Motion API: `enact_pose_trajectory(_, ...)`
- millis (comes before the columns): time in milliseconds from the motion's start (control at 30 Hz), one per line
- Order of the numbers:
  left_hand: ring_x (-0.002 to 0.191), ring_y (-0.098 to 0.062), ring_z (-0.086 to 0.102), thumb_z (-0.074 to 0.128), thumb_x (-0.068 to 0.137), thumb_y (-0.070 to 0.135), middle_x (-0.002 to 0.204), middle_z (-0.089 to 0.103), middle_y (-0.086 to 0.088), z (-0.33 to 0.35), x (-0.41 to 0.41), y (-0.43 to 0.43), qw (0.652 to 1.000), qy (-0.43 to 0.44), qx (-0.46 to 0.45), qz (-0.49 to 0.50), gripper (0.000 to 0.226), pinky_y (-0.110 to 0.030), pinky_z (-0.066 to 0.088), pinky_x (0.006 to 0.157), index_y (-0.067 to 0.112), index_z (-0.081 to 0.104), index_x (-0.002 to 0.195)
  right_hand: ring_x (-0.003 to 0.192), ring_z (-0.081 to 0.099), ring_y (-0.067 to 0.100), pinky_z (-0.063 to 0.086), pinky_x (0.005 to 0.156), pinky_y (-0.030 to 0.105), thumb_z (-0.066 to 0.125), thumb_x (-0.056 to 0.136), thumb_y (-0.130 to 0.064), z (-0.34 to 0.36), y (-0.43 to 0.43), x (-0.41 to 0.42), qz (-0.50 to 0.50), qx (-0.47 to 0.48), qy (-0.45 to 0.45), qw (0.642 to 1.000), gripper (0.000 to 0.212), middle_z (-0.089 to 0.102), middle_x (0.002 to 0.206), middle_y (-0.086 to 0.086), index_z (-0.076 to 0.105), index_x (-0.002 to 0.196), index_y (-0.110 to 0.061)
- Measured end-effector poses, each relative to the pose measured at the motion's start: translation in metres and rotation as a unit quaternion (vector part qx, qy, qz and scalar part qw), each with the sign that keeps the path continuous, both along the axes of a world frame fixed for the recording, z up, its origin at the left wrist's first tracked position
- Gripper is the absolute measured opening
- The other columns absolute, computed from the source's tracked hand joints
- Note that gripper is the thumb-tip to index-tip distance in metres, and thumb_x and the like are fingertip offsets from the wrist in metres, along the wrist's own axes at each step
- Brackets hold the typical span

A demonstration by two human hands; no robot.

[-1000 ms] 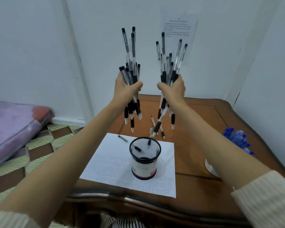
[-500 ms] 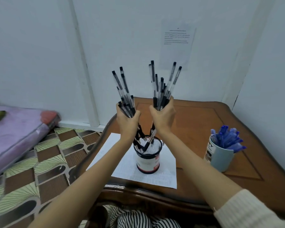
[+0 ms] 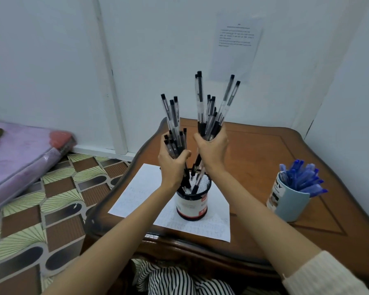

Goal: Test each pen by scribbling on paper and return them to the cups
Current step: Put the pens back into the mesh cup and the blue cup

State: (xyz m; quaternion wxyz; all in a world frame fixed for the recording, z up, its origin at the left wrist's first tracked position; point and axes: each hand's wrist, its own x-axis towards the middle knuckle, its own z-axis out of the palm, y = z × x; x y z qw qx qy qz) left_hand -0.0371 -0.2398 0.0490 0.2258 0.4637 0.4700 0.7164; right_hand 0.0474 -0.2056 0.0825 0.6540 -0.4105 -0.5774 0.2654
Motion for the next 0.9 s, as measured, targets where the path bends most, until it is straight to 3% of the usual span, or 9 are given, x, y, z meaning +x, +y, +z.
enact_pose_trajectory(100, 0.064, -0.018, 0.058, 0.061, 0.065, 0.012, 0.072, 0.059, -0.006, -0.003, -0.001, 0.000, 1.000, -0.018, -0.002, -0.007, 0.049, -0.032, 0.052, 0.066, -0.003, 0.049, 0.110, 0.051, 0.050, -0.009, 0.042, 0.055, 0.009, 0.068, 0.077, -0.002, 0.002, 0.001, -0.001, 0.021, -0.022, 0.025, 0.999, 0.024, 0.053, 0.066, -0.009, 0.050, 0.089, -0.012)
enact_pose_trajectory(233, 0.065, -0.024, 0.058, 0.060, 0.066, 0.011, 0.072, 0.060, -0.011, -0.003, 0.001, 0.001, 0.999, -0.033, 0.004, -0.027, 0.039, -0.031, 0.051, 0.066, 0.002, 0.050, 0.102, 0.049, 0.049, -0.007, 0.041, 0.054, 0.009, 0.070, 0.075, -0.003, 0.002, 0.000, 0.001, 0.026, -0.024, 0.031, 0.999, 0.023, 0.053, 0.064, -0.008, 0.051, 0.084, -0.012)
enact_pose_trajectory(367, 0.070, -0.009, 0.060, 0.059, 0.067, 0.006, 0.077, 0.061, 0.003, -0.003, 0.005, 0.002, 0.999, 0.000, 0.024, -0.038, 0.041, -0.023, 0.051, 0.071, 0.008, 0.051, 0.107, 0.052, 0.051, 0.011, 0.046, 0.056, 0.027, 0.068, 0.075, -0.001, 0.007, 0.004, 0.000, 0.031, -0.039, 0.035, 0.998, 0.017, 0.054, 0.058, -0.003, 0.054, 0.071, -0.009)
enact_pose_trajectory(433, 0.071, -0.004, 0.060, 0.058, 0.068, 0.004, 0.078, 0.061, 0.011, -0.003, 0.006, 0.003, 0.998, 0.013, 0.033, -0.042, 0.042, -0.022, 0.051, 0.071, 0.013, 0.050, 0.108, 0.052, 0.052, 0.016, 0.045, 0.054, 0.028, 0.066, 0.076, -0.001, 0.011, 0.005, -0.001, 0.044, -0.043, 0.051, 0.997, 0.008, 0.054, 0.056, 0.001, 0.058, 0.074, 0.001)
enact_pose_trajectory(533, 0.069, -0.011, 0.059, 0.056, 0.067, 0.006, 0.075, 0.061, 0.010, -0.005, 0.005, 0.005, 0.998, -0.011, 0.032, -0.045, 0.039, -0.030, 0.051, 0.068, 0.016, 0.051, 0.105, 0.052, 0.050, 0.017, 0.042, 0.050, 0.027, 0.064, 0.077, 0.002, 0.013, 0.006, -0.002, 0.079, -0.049, 0.067, 0.993, 0.017, 0.054, 0.059, 0.002, 0.055, 0.085, -0.010)
enact_pose_trajectory(600, 0.067, -0.009, 0.058, 0.056, 0.066, 0.007, 0.073, 0.061, 0.007, -0.006, 0.005, 0.006, 0.998, -0.028, 0.029, -0.041, 0.038, -0.027, 0.049, 0.066, 0.010, 0.051, 0.104, 0.052, 0.050, 0.016, 0.044, 0.052, 0.028, 0.063, 0.076, 0.004, 0.010, 0.007, -0.002, 0.086, -0.037, 0.054, 0.994, 0.023, 0.055, 0.061, 0.000, 0.053, 0.092, -0.009)
enact_pose_trajectory(800, 0.072, -0.002, 0.064, 0.061, 0.074, -0.009, 0.075, 0.066, 0.012, -0.009, 0.005, 0.008, 0.999, -0.003, 0.029, -0.037, 0.041, -0.018, 0.050, 0.069, 0.002, 0.051, 0.112, 0.052, 0.056, 0.010, 0.047, 0.053, 0.027, 0.063, 0.075, 0.008, -0.016, 0.010, 0.001, 0.095, -0.059, 0.067, 0.991, 0.030, 0.060, 0.063, -0.004, 0.054, 0.086, -0.018)
enact_pose_trajectory(900, 0.079, 0.001, 0.065, 0.062, 0.078, -0.013, 0.086, 0.065, 0.011, -0.011, 0.006, 0.010, 0.999, 0.013, 0.033, -0.033, 0.046, -0.016, 0.050, 0.073, 0.006, 0.049, 0.118, 0.055, 0.059, 0.003, 0.049, 0.054, 0.021, 0.063, 0.075, 0.010, -0.025, 0.011, 0.002, 0.100, -0.059, 0.082, 0.990, 0.028, 0.061, 0.064, -0.009, 0.054, 0.096, -0.006)
